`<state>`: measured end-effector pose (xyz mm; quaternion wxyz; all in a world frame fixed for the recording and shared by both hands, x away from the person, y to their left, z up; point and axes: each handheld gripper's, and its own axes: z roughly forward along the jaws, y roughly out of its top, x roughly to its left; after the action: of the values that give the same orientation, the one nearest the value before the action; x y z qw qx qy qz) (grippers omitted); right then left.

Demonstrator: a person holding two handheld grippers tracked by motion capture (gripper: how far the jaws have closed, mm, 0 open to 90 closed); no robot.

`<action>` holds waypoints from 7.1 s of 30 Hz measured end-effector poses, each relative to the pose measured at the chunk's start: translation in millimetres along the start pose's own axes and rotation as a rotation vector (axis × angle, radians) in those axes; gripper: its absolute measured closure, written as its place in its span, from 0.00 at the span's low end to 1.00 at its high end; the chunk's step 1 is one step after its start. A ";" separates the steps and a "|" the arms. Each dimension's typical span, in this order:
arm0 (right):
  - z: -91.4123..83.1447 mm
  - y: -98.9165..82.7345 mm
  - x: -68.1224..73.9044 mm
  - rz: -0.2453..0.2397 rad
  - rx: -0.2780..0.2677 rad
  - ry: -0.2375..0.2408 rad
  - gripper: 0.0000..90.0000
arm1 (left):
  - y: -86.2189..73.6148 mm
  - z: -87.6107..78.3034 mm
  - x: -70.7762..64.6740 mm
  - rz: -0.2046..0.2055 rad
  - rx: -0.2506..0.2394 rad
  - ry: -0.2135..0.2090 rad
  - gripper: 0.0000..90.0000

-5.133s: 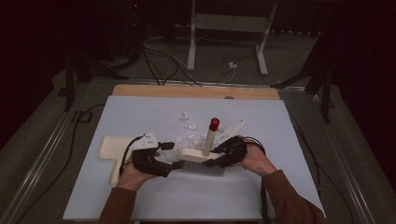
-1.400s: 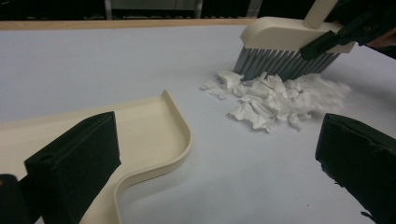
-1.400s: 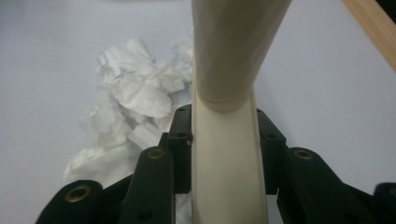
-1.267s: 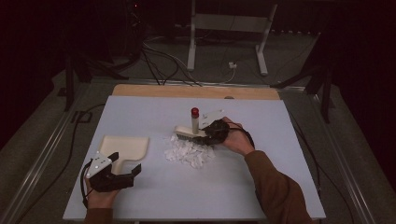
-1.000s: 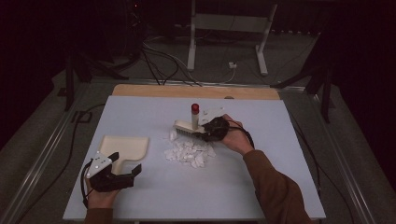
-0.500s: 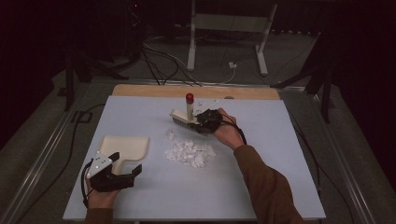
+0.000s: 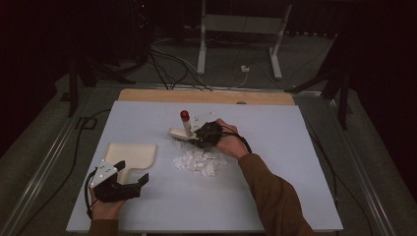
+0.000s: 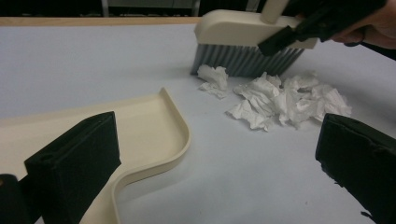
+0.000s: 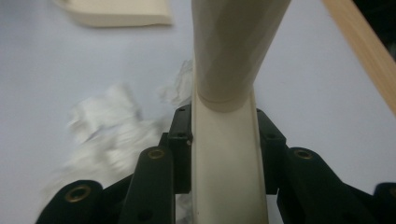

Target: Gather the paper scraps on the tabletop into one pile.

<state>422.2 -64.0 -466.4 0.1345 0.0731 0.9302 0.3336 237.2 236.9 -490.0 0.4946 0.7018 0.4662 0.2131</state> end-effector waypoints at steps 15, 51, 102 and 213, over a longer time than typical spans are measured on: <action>-22.4 -7.3 13.2 -0.079 -0.003 0.099 0.75 | -0.8 2.4 0.1 -0.008 0.003 0.002 0.01; -70.6 7.4 50.7 0.758 -0.203 -0.043 0.75 | -0.8 2.0 0.1 -0.009 0.004 0.002 0.01; -51.6 -50.0 58.7 0.974 -0.053 -0.213 0.75 | -1.4 3.1 0.1 -0.010 0.008 -0.002 0.01; -39.9 -57.9 -25.1 0.005 -0.027 -0.037 0.75 | -3.9 3.3 2.8 -0.022 0.014 -0.008 0.01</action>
<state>431.5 -138.0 -468.9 0.1519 0.0800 0.9227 0.3452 239.3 238.0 -495.4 0.4938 0.7010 0.4736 0.2013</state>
